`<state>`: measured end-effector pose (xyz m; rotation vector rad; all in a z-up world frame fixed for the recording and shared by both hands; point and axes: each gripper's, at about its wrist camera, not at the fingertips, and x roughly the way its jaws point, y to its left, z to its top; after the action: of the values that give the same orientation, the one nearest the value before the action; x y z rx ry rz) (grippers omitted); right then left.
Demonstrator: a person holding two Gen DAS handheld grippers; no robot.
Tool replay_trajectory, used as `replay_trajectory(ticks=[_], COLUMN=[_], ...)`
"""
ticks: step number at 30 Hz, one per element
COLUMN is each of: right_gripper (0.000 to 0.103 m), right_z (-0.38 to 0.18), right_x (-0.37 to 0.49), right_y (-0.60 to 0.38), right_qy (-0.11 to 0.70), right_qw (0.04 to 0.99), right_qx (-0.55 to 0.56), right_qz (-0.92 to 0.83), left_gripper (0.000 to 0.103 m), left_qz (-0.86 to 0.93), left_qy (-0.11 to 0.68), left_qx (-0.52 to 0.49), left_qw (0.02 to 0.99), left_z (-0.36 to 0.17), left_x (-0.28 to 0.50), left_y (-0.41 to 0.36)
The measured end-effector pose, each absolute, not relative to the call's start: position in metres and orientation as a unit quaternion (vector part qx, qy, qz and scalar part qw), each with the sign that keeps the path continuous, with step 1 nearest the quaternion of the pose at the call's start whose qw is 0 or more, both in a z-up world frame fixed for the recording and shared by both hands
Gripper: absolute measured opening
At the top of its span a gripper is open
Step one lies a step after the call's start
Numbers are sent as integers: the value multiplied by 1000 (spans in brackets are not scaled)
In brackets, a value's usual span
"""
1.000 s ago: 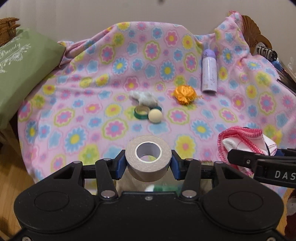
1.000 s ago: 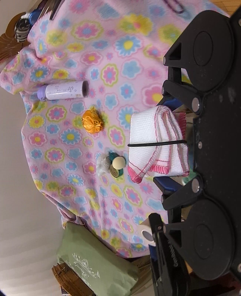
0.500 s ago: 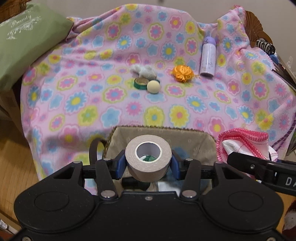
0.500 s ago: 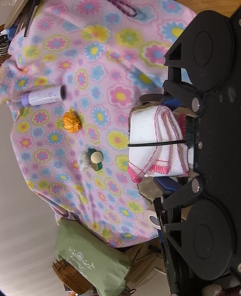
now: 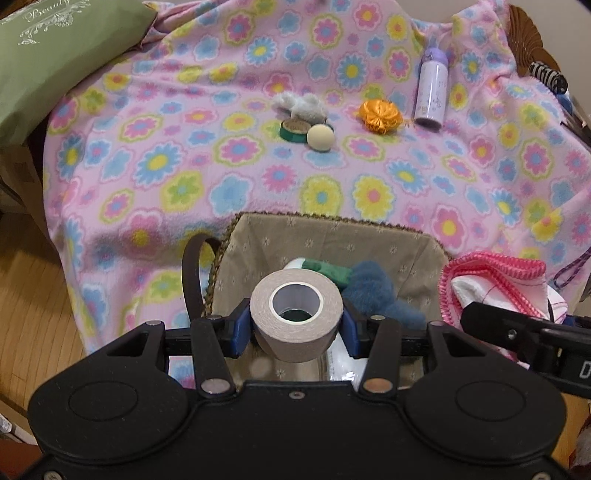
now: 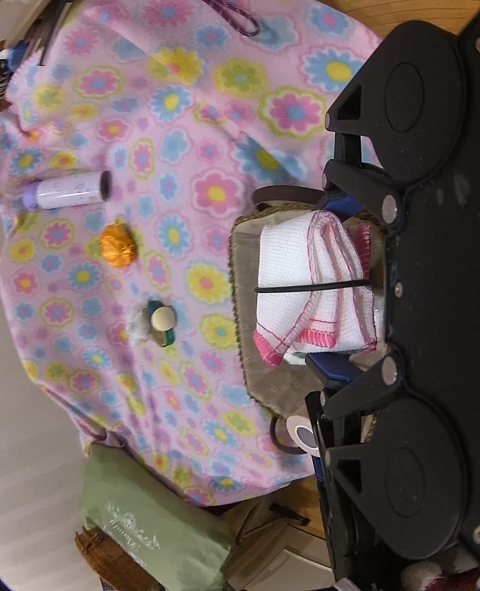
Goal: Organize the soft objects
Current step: 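Open the left gripper to drop the tape roll while the right gripper drops the towel, then withdraw both open grippers from the basket toward the remaining items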
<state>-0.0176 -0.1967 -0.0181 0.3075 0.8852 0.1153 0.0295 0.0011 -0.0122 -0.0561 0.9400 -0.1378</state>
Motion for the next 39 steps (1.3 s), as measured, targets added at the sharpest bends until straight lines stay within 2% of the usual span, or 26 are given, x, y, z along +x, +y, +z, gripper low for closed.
replay_trajectory(ticks=[8,15,20,39], right_gripper=[72,78,78,78], right_z=[-25,-20,-20,-23], right_x=[-13,-14,-13,-14], right_y=[-196,-193,-194,-196], right_qy=[446,433,434,436], right_qw=[880,886,886,885], right_qx=[155,150,149,153], right_qz=[57,66,67,65], left_gripper=[48,49,53,54], left_qz=[-67,-64,-63,-61], left_qy=[465,468,467,465], left_qx=[-33,-31,-31,-22], left_qw=[882,881,881,883], left_z=[-17,-17,-17,-17], left_x=[31,31,31,30], left_y=[4,4,4,2])
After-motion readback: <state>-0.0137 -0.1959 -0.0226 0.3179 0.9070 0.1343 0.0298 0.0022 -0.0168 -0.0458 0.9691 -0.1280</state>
